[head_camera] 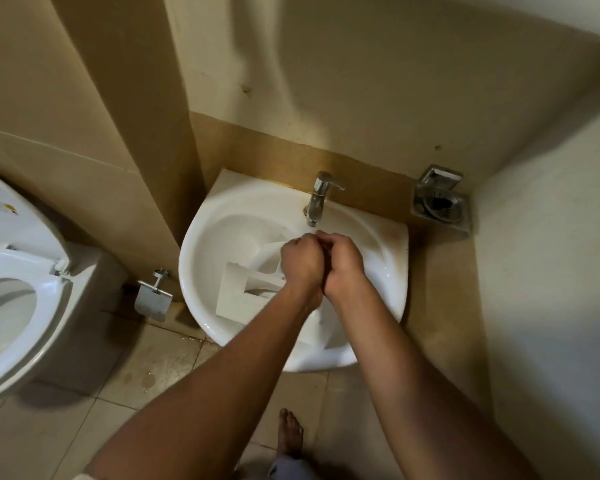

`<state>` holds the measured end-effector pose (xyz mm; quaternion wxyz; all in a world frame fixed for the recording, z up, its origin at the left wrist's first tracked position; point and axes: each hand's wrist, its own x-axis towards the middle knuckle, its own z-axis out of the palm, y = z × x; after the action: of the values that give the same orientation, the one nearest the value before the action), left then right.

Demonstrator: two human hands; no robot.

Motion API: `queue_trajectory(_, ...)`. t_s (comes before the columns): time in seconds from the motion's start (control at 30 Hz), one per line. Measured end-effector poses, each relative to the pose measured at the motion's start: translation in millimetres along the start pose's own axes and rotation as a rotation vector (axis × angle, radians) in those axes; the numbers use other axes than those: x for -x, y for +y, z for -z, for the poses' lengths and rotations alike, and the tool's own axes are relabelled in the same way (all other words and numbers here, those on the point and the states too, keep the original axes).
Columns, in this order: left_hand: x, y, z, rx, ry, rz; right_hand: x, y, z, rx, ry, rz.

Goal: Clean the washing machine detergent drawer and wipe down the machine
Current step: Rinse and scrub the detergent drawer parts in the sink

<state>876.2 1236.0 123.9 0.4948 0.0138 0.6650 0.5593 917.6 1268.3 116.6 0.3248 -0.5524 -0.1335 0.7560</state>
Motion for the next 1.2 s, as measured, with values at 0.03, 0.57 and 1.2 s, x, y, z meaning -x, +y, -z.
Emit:
queue_trajectory(0.03,-12.0,3.2,-2.9,0.015,0.009,0.04,-13.6,-3.9,-4.8,0.0,0.01,-0.039)
queue_trajectory(0.57,-60.0,30.1,39.6,-1.62,-0.803,-0.196,-143.2,-1.5,26.6,-0.221,-0.229,-0.298)
queue_trajectory(1.2,-25.1,59.5,53.6,-1.628,-0.259,-0.518,-96.2,-50.6,52.3,-0.462,-0.431,-0.178)
